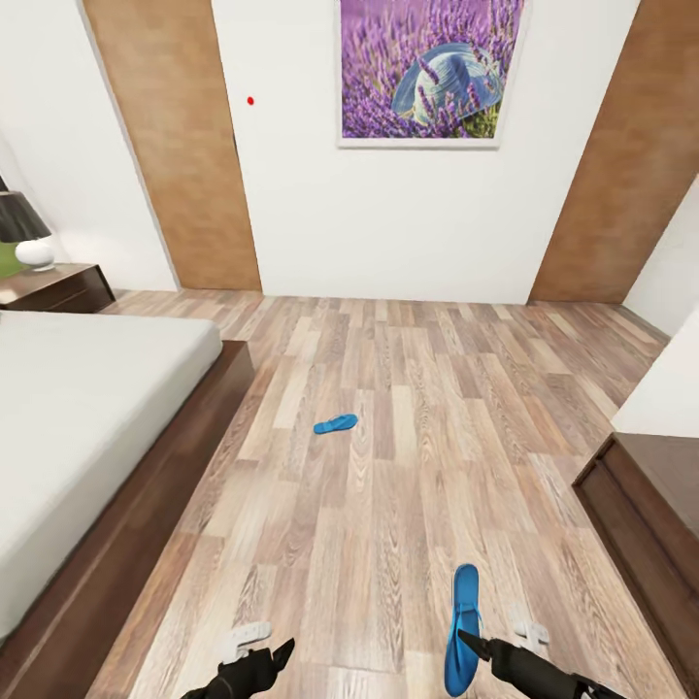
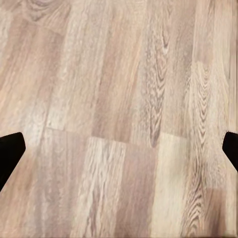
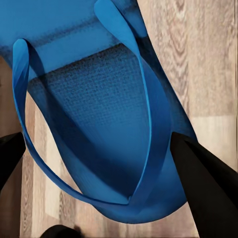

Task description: In the bedroom, move the book from the bed onto either nightstand, and place the two sandals side by side next to the bed.

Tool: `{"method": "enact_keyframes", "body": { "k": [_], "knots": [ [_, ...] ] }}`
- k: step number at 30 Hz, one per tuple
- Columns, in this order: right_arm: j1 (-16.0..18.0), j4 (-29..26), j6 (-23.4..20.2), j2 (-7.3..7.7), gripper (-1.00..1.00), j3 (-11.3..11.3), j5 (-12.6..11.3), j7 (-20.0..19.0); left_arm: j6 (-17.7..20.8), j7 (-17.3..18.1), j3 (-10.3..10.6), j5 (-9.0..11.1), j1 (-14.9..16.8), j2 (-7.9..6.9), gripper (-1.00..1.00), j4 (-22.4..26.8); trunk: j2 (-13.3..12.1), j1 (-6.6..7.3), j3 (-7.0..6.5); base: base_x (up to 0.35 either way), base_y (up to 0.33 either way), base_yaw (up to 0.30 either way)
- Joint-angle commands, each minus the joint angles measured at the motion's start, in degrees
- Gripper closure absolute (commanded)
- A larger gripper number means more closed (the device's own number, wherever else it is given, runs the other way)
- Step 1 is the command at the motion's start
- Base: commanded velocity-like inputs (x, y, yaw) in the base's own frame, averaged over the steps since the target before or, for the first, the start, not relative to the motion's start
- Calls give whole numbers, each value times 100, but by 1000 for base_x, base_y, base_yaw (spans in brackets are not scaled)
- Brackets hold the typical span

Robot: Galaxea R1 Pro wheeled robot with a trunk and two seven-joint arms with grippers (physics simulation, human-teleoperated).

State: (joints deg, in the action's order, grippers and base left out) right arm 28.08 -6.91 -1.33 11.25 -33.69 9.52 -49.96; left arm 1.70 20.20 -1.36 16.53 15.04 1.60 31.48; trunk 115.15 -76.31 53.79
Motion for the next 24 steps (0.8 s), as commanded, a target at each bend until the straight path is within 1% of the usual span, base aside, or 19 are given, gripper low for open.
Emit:
{"method": "enact_keyframes", "body": {
  "k": [1, 10, 16, 20, 24],
  "knots": [
    [4, 39, -16, -1, 100, -59, 50, -24, 17, 28, -14, 42, 0, 4, -100, -1, 2, 1, -1, 0, 0, -275],
    [4, 118, -18, 0, 100, -59, 50, -37, 19, 27, -13, 43, 2, 7, -100, -2, 2, 1, -48, 0, 0, -269],
    [4, 119, -38, 0, 100, -62, 50, -47, 22, 28, -13, 50, 4, 51, -100, -9, 2, 1, -82, 0, 0, -253],
    [4, 120, -29, 0, 100, -60, 50, -30, 16, 23, -20, 45, 1, 58, -100, -103, 2, 1, -106, 0, 0, -248],
    [4, 120, -24, 0, 100, -59, 50, -24, 15, 20, -20, 43, 1, 60, -100, -142, 2, 1, -118, 0, 0, -118]
  ]
}}
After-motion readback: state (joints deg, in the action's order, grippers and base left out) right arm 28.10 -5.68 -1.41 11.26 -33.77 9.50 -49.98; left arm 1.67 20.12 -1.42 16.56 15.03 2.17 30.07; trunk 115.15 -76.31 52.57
